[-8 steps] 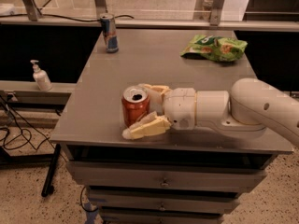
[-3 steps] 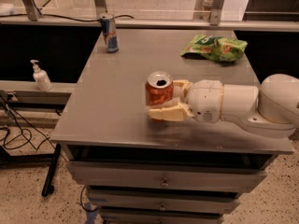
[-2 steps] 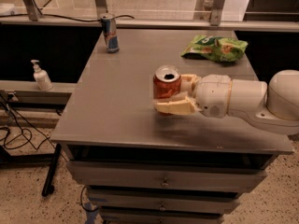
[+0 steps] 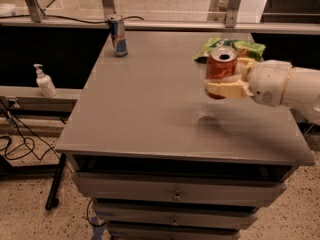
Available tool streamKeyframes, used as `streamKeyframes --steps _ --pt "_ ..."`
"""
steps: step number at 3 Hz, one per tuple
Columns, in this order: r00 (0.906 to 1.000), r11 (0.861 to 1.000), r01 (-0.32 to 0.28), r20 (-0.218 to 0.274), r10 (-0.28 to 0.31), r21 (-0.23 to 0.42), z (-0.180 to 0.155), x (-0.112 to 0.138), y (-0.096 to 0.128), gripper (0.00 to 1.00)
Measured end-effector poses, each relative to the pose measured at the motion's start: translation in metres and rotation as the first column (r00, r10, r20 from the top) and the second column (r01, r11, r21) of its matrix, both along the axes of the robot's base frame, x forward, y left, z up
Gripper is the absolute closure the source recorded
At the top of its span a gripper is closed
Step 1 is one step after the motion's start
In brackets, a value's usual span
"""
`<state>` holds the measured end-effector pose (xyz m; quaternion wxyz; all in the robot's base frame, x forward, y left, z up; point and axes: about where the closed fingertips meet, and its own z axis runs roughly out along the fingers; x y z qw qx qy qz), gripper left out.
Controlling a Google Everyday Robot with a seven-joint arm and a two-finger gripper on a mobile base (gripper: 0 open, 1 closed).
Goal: Move coke can near green rice chip bag
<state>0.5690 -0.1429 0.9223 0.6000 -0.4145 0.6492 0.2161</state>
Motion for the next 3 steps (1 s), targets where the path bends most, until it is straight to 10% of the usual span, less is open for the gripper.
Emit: streamKeyframes --steps 1,3 --pt "0.99 0.99 0.14 0.015 -0.14 -0.019 0.01 0.027 -0.067 1.0" --pt "0.9799 0.98 0.199 0.017 -0.199 -0.02 0.006 0.043 -0.085 1.0"
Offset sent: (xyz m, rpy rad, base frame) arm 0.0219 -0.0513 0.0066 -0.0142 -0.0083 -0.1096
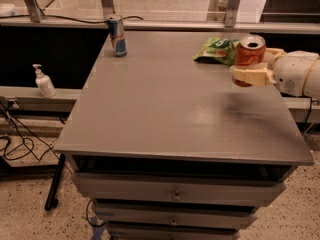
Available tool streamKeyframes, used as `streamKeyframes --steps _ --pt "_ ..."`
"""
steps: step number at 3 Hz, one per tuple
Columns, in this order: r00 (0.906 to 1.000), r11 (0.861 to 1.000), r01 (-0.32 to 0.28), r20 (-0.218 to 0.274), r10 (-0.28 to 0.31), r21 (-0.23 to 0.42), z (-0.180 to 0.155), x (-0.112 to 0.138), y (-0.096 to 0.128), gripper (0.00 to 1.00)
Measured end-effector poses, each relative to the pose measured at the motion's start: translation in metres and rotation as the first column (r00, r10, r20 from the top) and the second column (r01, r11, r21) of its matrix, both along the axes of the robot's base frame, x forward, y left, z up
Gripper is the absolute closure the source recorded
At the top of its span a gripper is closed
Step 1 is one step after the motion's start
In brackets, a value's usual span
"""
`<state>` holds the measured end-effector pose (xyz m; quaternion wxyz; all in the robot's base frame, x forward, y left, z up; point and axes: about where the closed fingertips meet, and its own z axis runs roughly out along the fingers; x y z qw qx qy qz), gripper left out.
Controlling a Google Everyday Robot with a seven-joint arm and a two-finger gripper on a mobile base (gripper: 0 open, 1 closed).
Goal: Move coke can near green rice chip bag
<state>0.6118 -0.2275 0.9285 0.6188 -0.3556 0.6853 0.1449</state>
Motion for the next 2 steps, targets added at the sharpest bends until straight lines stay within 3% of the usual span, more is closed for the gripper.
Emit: streamKeyframes --steps 1,2 --pt "0.9965 0.996 0.083 -0.005 -0.083 -0.018 -0.004 0.024 -0.03 1.0" --pt "0.9851 0.985 0.17 -0.025 -0.17 -0.005 -0.011 0.045 -0.066 1.0"
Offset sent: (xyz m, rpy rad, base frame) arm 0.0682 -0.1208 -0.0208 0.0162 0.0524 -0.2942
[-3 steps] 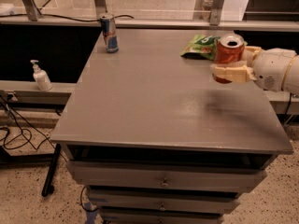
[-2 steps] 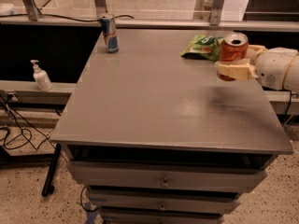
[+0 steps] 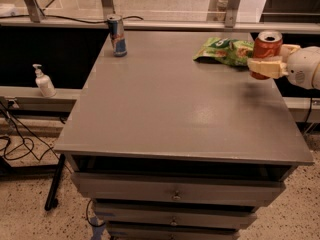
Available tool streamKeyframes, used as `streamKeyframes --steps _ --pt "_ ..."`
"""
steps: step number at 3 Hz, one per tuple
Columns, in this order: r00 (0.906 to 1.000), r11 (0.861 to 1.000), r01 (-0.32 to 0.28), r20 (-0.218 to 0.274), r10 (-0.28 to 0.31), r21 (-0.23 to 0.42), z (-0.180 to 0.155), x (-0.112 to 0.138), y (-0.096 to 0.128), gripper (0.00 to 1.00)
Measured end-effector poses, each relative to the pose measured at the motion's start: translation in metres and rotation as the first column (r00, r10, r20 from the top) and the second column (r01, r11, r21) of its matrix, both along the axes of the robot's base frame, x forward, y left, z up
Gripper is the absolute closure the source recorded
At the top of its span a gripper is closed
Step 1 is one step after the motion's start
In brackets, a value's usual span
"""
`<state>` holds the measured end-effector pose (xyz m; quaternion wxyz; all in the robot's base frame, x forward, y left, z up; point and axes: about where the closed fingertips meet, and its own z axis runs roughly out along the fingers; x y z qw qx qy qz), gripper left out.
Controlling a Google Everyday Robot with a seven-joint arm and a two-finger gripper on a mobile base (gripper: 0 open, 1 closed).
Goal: Move coke can near green rice chip bag
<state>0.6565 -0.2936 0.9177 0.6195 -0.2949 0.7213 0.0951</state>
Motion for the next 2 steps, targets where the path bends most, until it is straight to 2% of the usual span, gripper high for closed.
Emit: streamKeyframes --steps 1,2 --pt "0.9986 0.998 0.052 -0.009 -0.052 0.037 -0.014 0.022 -0.021 1.0" --pt "0.9983 0.995 0.058 -0.001 -0.058 0.075 -0.026 0.046 -0.024 1.0"
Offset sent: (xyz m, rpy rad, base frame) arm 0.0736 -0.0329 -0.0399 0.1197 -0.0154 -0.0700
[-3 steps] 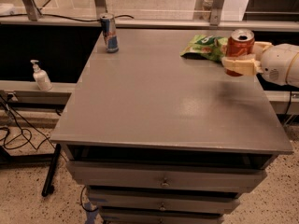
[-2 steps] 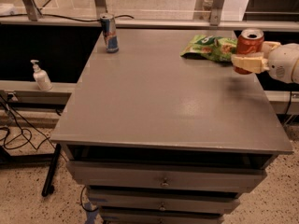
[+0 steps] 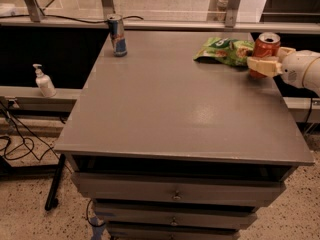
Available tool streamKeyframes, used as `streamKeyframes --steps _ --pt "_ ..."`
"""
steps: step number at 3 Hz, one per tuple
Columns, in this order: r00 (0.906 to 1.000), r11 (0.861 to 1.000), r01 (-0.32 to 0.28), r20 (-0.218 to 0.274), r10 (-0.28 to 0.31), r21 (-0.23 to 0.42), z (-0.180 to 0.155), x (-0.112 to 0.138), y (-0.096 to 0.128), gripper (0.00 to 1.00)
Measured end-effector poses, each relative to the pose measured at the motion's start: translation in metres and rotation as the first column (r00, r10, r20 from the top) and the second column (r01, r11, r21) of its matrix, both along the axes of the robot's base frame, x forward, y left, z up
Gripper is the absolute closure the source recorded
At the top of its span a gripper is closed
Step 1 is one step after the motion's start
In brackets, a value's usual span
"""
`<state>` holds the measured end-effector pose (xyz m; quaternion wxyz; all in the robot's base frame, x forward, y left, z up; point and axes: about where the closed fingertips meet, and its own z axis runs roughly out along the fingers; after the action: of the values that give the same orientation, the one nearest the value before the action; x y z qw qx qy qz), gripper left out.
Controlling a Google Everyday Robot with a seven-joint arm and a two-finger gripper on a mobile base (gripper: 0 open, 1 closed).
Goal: Move coke can near green rice chip bag
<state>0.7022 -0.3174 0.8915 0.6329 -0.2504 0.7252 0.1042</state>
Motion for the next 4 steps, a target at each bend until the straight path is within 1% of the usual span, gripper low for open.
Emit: streamKeyframes --steps 1,2,4 --pt "0.9999 1.0 -0.01 0.007 0.01 0.005 -0.006 0.02 0.003 1.0" --pt "1.0 1.0 -0.002 -0.008 0.002 -0.016 -0.011 0.027 0.0 0.81" --pt "0.9993 1.0 0.016 -0.032 -0.017 -0.024 -0.021 0.032 -0.005 0.35"
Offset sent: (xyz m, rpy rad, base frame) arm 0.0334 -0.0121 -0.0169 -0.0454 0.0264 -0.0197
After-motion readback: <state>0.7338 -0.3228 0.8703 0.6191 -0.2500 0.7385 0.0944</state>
